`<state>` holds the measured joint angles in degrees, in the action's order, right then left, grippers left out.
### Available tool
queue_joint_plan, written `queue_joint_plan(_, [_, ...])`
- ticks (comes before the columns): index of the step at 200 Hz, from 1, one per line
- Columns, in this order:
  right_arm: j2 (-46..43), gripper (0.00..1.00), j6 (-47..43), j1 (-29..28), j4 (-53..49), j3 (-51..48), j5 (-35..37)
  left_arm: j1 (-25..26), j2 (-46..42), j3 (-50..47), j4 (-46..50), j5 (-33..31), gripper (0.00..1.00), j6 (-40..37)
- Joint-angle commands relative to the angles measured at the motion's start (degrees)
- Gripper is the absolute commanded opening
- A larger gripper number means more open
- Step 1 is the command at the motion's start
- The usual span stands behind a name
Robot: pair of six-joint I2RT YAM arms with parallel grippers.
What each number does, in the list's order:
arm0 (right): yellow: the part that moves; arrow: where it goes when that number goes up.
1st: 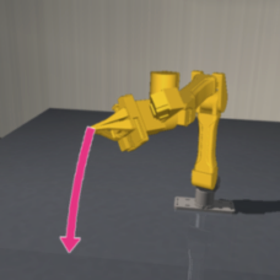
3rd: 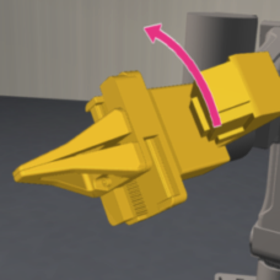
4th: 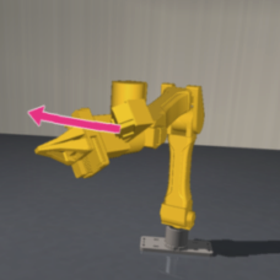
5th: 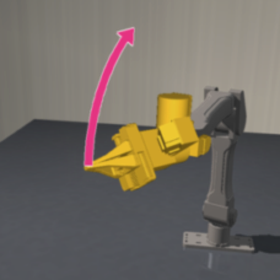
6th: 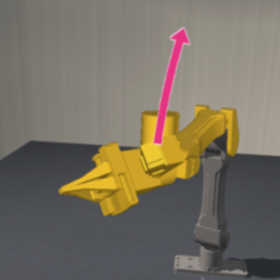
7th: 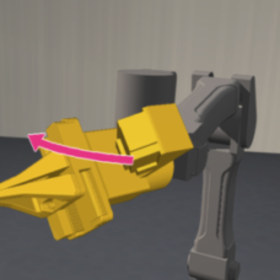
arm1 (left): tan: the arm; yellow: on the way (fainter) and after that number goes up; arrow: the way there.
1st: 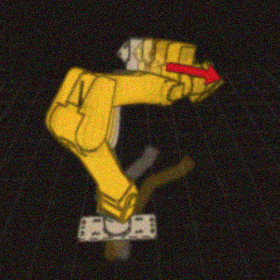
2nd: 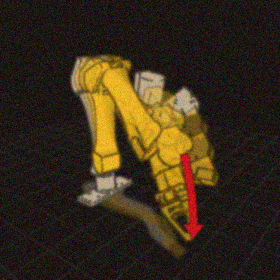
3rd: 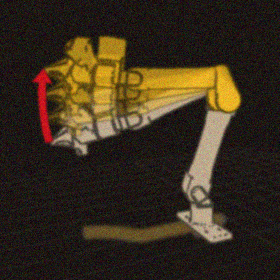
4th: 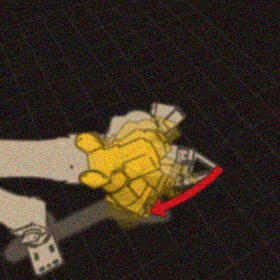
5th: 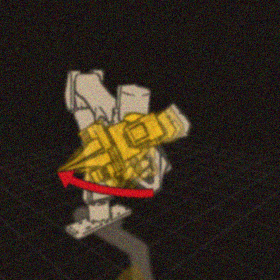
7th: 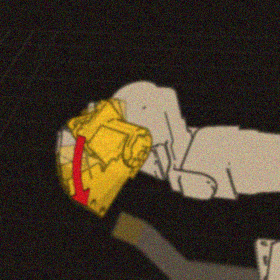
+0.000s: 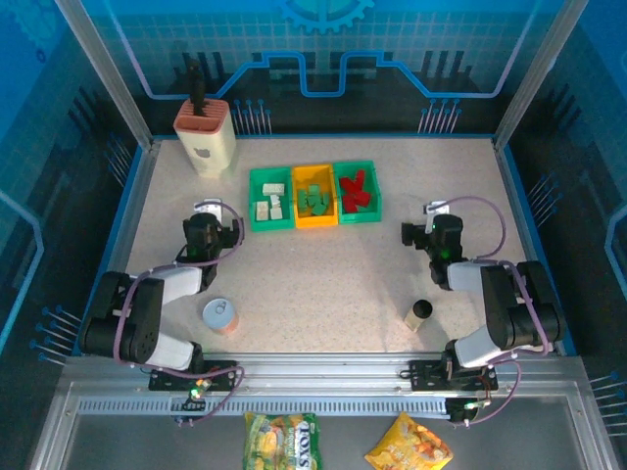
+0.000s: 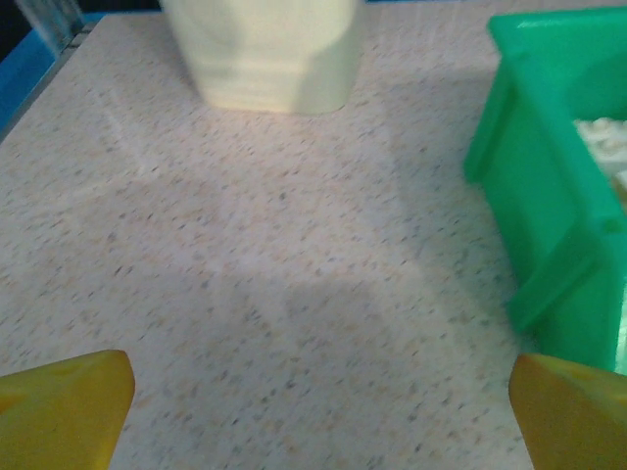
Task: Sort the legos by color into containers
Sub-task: Reset both arms
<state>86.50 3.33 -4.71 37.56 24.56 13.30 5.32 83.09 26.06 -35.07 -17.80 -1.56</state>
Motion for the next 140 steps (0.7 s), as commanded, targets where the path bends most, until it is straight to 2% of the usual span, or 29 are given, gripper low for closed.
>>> queue_joint_plan(1, [1.8,1.00,-2.8,0.6,17.1,-3.5,-4.2,-1.1,3.2,-1.7,-11.9,6.1,0.99,-1.0])
queue_joint_plan(28, [1.5,1.00,-2.3,0.5,14.4,-2.4,-2.9,-3.9,3.8,-1.7,-11.3,11.0,0.99,1.3])
queue_joint_plan(42, [1.7,1.00,-2.5,0.2,15.3,-2.7,-2.4,-5.3,5.7,-3.8,-16.7,14.9,0.99,1.6])
queue_joint_plan(47, [1.6,1.00,-2.5,0.1,14.8,-2.6,-2.1,-5.3,6.3,-4.4,-19.1,14.9,0.99,1.4])
queue_joint_plan(56, [1.4,1.00,-2.4,0.1,14.2,-2.4,-2.1,-5.3,5.4,-3.5,-15.6,14.8,0.99,1.6])
queue_joint_plan(66, [1.7,1.00,-2.7,0.0,15.0,-2.6,-2.0,-5.3,6.1,-4.0,-18.2,14.7,0.99,1.4])
queue_joint_plan(128, [1.7,1.00,-3.3,-0.7,14.6,-2.4,-1.9,-5.1,5.9,-3.8,-17.2,14.5,0.99,1.2])
queue_joint_plan(140, [1.9,1.00,-4.2,-0.6,14.0,-2.0,-4.4,-5.1,5.9,-3.9,-17.2,14.5,0.99,1.2])
